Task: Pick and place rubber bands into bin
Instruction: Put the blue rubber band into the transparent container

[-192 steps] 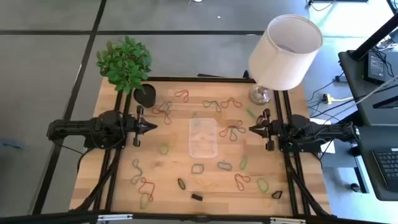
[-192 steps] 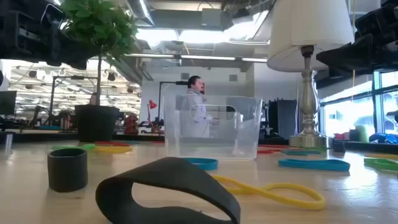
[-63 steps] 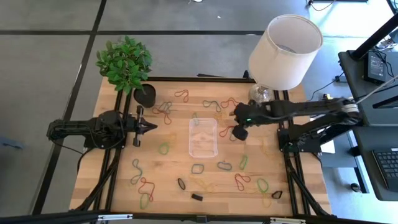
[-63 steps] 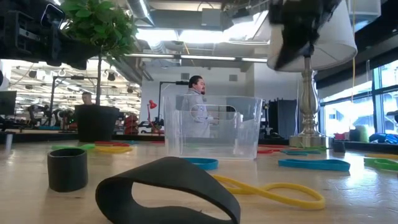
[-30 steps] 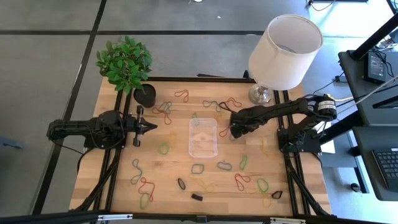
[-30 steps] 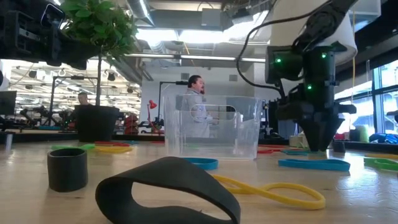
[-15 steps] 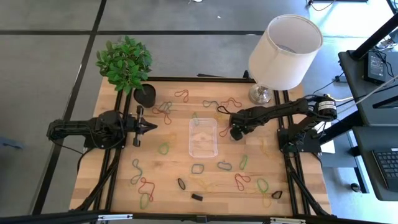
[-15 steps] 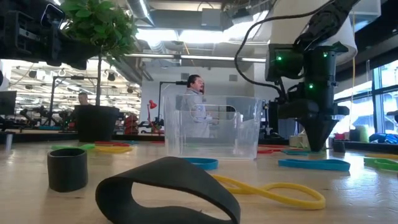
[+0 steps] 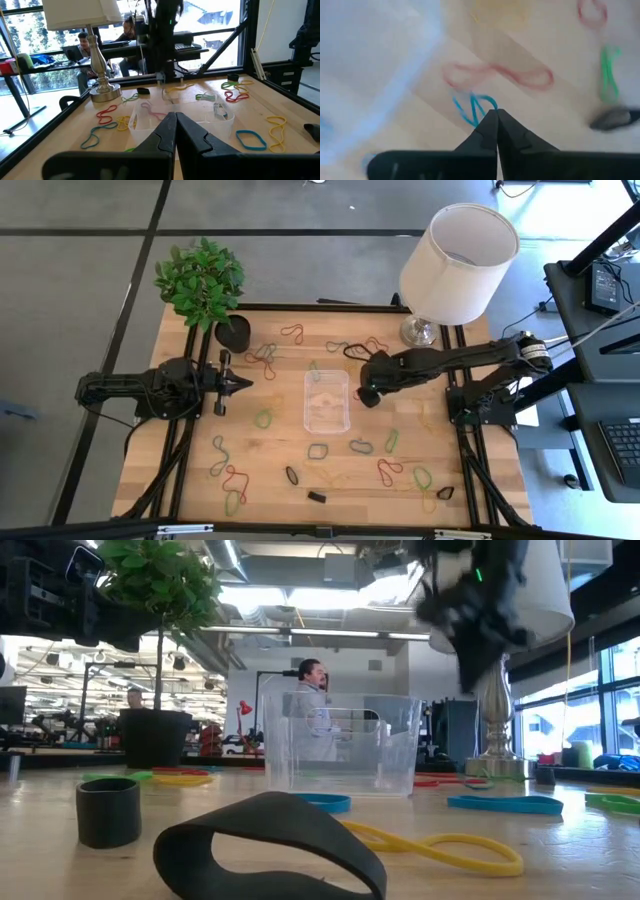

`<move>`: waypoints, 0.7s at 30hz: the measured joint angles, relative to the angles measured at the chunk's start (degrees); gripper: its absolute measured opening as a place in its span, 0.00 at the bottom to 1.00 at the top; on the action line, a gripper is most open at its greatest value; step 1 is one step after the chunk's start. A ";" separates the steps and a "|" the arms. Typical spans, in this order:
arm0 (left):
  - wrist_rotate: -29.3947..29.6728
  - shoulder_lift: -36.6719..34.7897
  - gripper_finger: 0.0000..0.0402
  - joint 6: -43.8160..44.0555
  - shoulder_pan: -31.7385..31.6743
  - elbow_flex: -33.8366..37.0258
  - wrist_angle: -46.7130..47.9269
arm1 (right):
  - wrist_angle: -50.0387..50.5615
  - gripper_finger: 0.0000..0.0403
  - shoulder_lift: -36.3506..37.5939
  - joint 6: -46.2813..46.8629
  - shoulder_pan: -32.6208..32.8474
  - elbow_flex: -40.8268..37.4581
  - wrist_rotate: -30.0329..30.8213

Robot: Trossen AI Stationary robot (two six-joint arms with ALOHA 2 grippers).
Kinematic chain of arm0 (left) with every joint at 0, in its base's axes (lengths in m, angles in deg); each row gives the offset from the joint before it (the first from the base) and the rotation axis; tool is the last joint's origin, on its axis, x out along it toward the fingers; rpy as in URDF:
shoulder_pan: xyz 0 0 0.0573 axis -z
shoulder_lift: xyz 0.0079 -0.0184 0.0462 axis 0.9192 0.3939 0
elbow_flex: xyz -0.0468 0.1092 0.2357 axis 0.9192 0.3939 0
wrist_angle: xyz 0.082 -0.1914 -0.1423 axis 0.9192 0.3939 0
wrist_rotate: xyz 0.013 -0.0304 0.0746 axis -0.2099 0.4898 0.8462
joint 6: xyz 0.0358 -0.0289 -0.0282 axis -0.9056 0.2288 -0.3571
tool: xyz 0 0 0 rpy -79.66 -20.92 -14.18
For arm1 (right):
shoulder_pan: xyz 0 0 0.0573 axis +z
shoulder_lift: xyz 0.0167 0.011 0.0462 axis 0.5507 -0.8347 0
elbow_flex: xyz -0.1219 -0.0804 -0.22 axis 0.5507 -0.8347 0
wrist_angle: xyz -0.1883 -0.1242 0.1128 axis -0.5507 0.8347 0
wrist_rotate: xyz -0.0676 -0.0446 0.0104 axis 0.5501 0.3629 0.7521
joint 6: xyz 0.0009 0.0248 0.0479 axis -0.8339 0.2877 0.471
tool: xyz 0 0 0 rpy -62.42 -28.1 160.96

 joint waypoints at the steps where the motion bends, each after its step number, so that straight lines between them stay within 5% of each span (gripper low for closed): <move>1: 0.00 0.00 0.01 -0.02 0.00 0.00 0.00 | 0.62 0.00 0.00 0.89 0.90 2.20 1.32; 10: 0.00 0.00 0.01 -0.02 0.00 0.02 0.00 | 3.63 0.00 -4.31 1.05 7.40 23.07 13.84; 21: 0.00 0.00 0.01 0.02 0.00 0.02 0.00 | 3.60 0.00 -23.24 -2.07 8.40 39.27 13.51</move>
